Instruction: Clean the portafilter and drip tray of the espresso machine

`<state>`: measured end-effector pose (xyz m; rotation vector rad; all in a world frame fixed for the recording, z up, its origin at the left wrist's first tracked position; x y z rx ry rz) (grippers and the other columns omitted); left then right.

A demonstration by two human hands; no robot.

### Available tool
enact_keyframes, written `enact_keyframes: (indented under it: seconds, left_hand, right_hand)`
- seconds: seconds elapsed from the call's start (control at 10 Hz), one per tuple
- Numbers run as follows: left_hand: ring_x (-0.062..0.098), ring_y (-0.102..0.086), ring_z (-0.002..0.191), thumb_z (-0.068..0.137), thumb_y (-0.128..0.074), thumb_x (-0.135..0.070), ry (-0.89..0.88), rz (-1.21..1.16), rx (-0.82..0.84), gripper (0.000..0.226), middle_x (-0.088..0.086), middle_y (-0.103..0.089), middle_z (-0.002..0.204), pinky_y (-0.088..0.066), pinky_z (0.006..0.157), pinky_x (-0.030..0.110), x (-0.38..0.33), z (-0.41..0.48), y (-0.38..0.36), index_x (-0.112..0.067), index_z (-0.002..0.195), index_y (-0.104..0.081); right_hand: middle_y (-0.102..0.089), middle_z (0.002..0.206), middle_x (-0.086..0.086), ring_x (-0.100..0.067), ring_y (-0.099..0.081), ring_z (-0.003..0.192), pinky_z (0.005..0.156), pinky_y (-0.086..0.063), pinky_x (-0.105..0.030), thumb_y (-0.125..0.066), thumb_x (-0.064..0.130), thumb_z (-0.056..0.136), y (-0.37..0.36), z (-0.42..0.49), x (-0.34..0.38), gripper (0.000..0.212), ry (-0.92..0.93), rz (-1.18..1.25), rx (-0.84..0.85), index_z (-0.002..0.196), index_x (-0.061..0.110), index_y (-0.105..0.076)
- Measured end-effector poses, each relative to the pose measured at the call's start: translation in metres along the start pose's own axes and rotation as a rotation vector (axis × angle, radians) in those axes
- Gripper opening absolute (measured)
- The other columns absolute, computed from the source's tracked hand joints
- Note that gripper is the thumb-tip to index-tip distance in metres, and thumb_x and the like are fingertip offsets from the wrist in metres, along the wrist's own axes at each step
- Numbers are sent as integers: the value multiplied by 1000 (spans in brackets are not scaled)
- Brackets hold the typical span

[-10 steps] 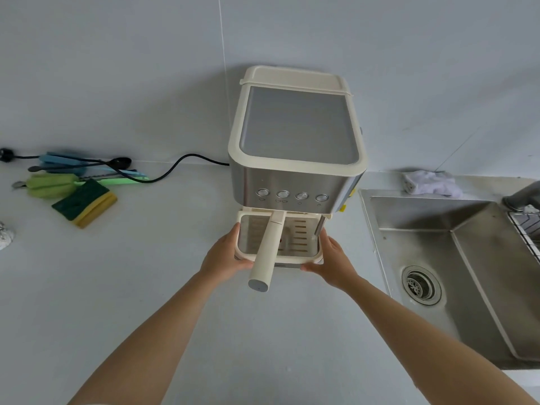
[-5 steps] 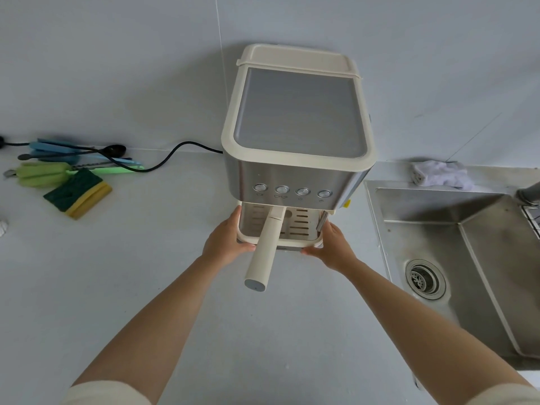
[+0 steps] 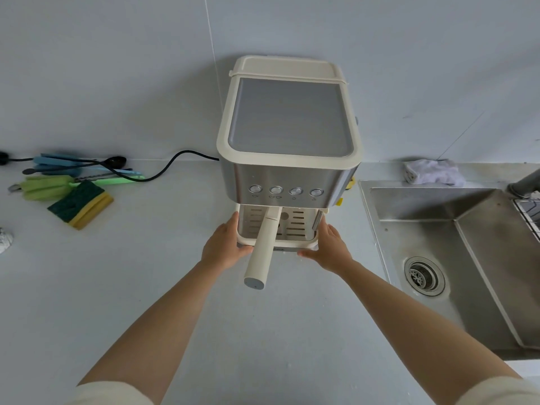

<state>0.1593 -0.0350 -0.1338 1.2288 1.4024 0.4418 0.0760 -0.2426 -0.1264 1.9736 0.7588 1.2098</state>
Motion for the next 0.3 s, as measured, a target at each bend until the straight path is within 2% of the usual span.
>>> enact_keyframes:
  seconds: [0.1, 0.3]
  left_hand:
    - [27, -43, 122, 80, -66, -33, -22, 24, -46, 81, 8, -45, 135, -44, 88, 40, 0, -10, 2, -12, 143, -19]
    - [24, -22, 140, 87, -57, -36, 2, 94, -71, 81, 8, -20, 154, -29, 107, 38, 1, -46, 13, -10, 147, -8]
  right_hand:
    - [-23, 152, -5, -25, -19, 140, 114, -26, -44, -71, 38, 76, 1, -12, 1, 107, 17, -31, -17, 147, 10, 4]
    - [2, 158, -3, -22, -1, 145, 119, -12, -38, -61, 49, 80, 6, -49, 10, 105, 84, -74, -59, 146, 9, 11]
Point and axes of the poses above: each hand's wrist, its own z-axis towards the middle knuckle, its own y-axis out of the back of the hand, x = y × z, the point moved 9 cm from there along z, towards the middle knuckle
